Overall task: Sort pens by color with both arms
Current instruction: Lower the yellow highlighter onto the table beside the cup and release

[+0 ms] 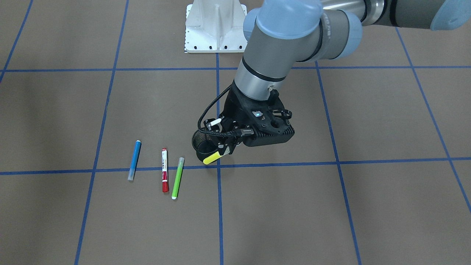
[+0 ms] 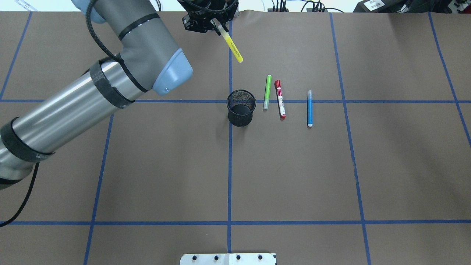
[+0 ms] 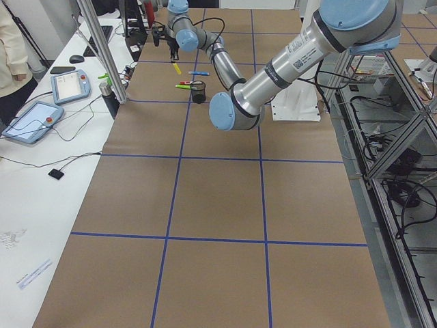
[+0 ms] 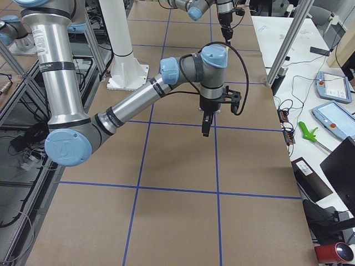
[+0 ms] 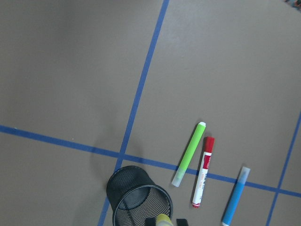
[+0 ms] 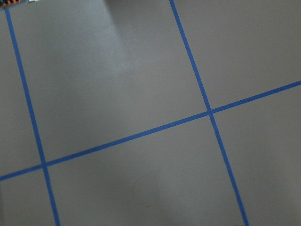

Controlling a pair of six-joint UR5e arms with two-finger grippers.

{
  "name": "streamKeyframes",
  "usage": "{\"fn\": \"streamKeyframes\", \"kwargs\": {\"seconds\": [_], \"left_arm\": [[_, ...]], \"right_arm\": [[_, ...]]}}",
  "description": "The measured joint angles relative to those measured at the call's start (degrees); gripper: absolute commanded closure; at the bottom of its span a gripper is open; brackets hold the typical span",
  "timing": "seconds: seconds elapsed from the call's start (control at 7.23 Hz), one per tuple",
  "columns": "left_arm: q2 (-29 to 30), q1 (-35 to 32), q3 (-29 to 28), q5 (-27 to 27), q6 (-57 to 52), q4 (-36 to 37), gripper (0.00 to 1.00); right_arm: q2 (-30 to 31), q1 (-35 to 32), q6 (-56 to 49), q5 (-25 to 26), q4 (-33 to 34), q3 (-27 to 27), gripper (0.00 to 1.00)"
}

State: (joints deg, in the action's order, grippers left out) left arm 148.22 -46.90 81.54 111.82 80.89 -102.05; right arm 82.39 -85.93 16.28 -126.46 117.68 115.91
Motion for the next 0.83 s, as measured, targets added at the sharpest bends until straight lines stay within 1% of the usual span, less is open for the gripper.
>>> {"fn": "streamKeyframes", "kwargs": {"seconds": [0.14,0.28,0.41,0.55,0.69,0.83], "left_arm": [[-0.3,3.35,-0.33,-7.97,0.71,-2.18,0.96],[-0.81,6.94,-1.04,-16.23,2.14,-4.98,0.96],[-1.46,10.12,-1.82,-23.44,3.42,-7.69,0.96],[-1.94,12.78,-2.99,-29.77,4.56,-10.29,0.96],[-2.22,15.02,-5.02,-35.65,5.76,-13.53,0.96],[-2.34,16.75,-7.54,-40.32,6.37,-16.9,0.96]], "right_arm": [[1.81,-1.8,-5.25,-0.01,-2.97,-3.28,0.02],[3.21,-3.83,-9.15,-0.13,-7.39,-7.68,0.01],[3.94,-5.09,-10.95,-0.25,-11.09,-11.64,0.01],[4.16,-5.62,-12.04,-0.91,-14.18,-14.64,0.01],[4.04,-6.12,-11.75,-2.36,-16.19,-16.37,0.01],[3.82,-6.81,-9.71,-3.49,-16.89,-18.02,0.01]]}}
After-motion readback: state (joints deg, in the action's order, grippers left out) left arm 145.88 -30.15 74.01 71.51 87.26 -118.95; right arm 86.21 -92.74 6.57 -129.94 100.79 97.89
